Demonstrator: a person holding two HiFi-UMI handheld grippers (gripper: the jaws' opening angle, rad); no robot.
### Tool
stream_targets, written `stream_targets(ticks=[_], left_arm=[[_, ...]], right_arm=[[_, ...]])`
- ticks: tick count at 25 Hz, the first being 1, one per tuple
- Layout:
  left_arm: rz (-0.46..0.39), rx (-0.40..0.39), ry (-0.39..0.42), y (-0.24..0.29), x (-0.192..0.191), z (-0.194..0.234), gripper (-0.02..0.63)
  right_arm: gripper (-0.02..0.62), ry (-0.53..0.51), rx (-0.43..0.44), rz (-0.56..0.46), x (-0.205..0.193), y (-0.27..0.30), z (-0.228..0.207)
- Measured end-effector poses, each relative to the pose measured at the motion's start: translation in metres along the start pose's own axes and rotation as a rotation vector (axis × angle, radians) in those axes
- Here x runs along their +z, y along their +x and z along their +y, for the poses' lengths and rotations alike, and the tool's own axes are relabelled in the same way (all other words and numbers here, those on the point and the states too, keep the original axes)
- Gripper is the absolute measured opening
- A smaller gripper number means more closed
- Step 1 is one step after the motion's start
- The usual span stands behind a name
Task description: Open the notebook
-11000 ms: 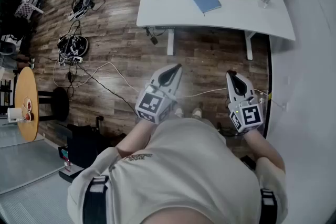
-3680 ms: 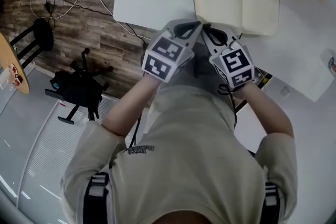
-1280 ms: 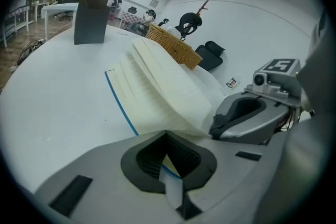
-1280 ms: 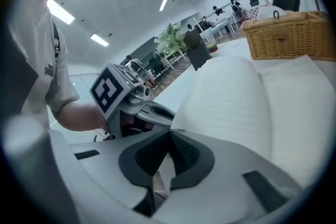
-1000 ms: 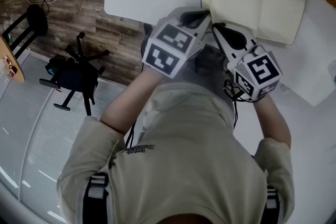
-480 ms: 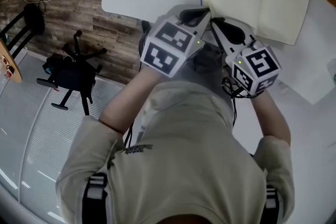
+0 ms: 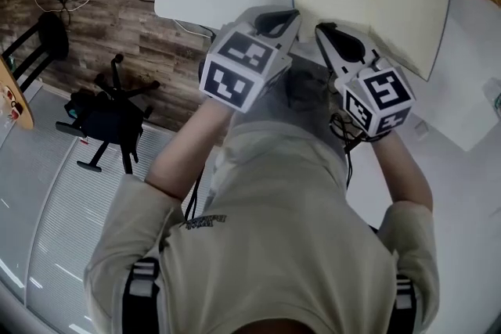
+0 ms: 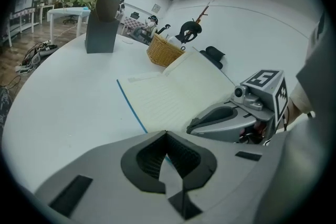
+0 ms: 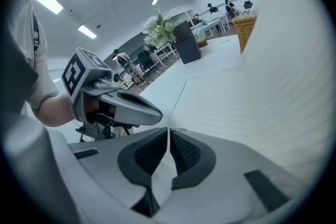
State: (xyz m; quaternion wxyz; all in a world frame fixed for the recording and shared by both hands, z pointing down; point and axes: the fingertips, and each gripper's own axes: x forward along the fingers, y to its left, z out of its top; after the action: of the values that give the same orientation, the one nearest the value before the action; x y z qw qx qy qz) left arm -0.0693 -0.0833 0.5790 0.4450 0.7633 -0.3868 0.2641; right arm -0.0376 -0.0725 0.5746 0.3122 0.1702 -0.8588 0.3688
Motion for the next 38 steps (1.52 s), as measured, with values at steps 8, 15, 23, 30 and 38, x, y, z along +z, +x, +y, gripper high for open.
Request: stream_targets(ticks=[8,15,23,30,38], left_arm=[[-0.087,-0.017,0.062,-0.032,0.048,-0.027,0.000],[-0.150,-0.033,0.153,-0.070,0.090,-0.065,0.000],[-0.226,-0.033,0.249,-0.113,0.138,-0.089,0.000],[-0.297,-0.035,0.350,-0.145,0.170,-0.118,0.000],[-0.473,-0.090,0.428,-0.184,0.206,-0.166,0.000]], right_arm=[[0.017,-0.035,-0.101,-0.100,0.050,-0.045,-0.007],[0.017,-0.080,-0.144,-0.179,0.088,-0.099,0.016],[0.017,-0.178,-0.207,-0.298,0.139,-0.155,0.045],[0.017,-0.208,-0.256,-0.392,0.164,-0.198,0.066],[0.017,-0.258,-0.369,-0.547,0.186,-0.257,0.076]])
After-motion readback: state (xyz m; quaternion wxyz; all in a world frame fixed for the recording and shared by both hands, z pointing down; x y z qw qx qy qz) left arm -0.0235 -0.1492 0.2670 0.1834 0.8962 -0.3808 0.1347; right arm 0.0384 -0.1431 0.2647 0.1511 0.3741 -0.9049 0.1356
